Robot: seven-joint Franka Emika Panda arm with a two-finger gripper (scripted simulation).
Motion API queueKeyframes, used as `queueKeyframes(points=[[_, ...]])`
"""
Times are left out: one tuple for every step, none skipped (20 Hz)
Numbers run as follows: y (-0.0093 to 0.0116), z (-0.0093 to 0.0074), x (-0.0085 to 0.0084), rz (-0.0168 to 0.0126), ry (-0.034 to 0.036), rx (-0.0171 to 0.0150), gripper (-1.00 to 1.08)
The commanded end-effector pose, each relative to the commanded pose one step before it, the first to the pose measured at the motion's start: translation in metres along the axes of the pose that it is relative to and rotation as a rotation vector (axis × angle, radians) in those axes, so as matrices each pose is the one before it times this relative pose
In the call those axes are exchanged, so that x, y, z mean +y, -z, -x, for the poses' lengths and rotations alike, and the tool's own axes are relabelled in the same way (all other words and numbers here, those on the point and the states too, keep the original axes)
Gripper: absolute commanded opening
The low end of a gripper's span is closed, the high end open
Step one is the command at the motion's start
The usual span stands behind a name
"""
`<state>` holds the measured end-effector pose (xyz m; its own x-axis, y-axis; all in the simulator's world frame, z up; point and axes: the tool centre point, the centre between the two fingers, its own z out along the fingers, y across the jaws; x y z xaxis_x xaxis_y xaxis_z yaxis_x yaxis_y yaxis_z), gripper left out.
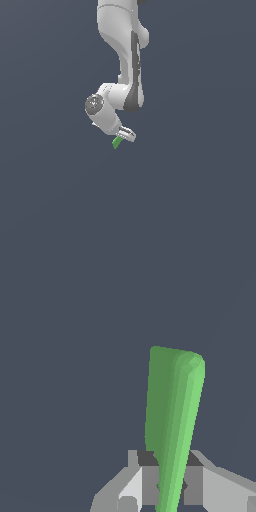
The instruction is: Pick up the object and move it to a goal position.
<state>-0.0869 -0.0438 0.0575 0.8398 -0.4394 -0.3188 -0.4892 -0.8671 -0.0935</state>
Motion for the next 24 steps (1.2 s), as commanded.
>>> queueKeyframes(points=[[-0.00021, -0.00003, -0.00007, -0.00008, 0.00003, 0.00016, -1.00], [0.00000, 0.00000, 0.00000, 0.00000, 0.00000, 0.00000, -1.00], [0.00000, 0.00000, 0.00000, 0.00000, 0.00000, 0.00000, -1.00], [0.00000, 0.00000, 0.00000, 0.00000, 0.00000, 0.00000, -1.00], [0.00000, 0.00000, 0.00000, 0.00000, 0.00000, 0.00000, -1.00], [0.00029, -0.00027, 0.00029, -0.00018, -0.00056, 0.00036, -1.00], [0.00030, 0.00012, -0.00022, 0.00000, 0.00000, 0.00000, -1.00], [0.00089, 0.00037, -0.00067, 0.00000, 0.00000, 0.00000, -1.00], [0.00149, 0.00062, -0.00111, 0.00000, 0.00000, 0.00000, -1.00], [0.00209, 0.00086, -0.00156, 0.00000, 0.00000, 0.00000, -1.00], [0.00270, 0.00111, -0.00201, 0.00000, 0.00000, 0.00000, -1.00], [0.00330, 0.00135, -0.00246, 0.00000, 0.00000, 0.00000, -1.00], [0.00388, 0.00159, -0.00290, 0.00000, 0.00000, 0.00000, -1.00], [0.00438, 0.00182, -0.00338, 0.00065, -0.00017, 0.00017, -1.00], [0.00502, 0.00205, -0.00374, 0.00000, 0.00000, 0.00000, -1.00], [0.00557, 0.00227, -0.00415, 0.00000, 0.00000, 0.00000, -1.00], [0.00611, 0.00248, -0.00454, 0.00000, 0.00000, 0.00000, -1.00], [0.00648, 0.00272, -0.00511, 0.00068, 0.00007, 0.00005, -1.00], [0.00714, 0.00289, -0.00530, 0.00000, 0.00000, 0.00000, -1.00], [0.00764, 0.00308, -0.00567, 0.00000, 0.00000, 0.00000, -1.00], [0.00798, 0.00329, -0.00618, 0.00068, 0.00000, 0.00013, -1.00], [0.00848, 0.00339, -0.00629, 0.00000, 0.00000, 0.00000, -1.00], [0.00875, 0.00349, -0.00649, 0.00000, 0.00000, 0.00000, -1.00], [0.00882, 0.00360, -0.00683, 0.00067, 0.00002, 0.00015, -1.00]])
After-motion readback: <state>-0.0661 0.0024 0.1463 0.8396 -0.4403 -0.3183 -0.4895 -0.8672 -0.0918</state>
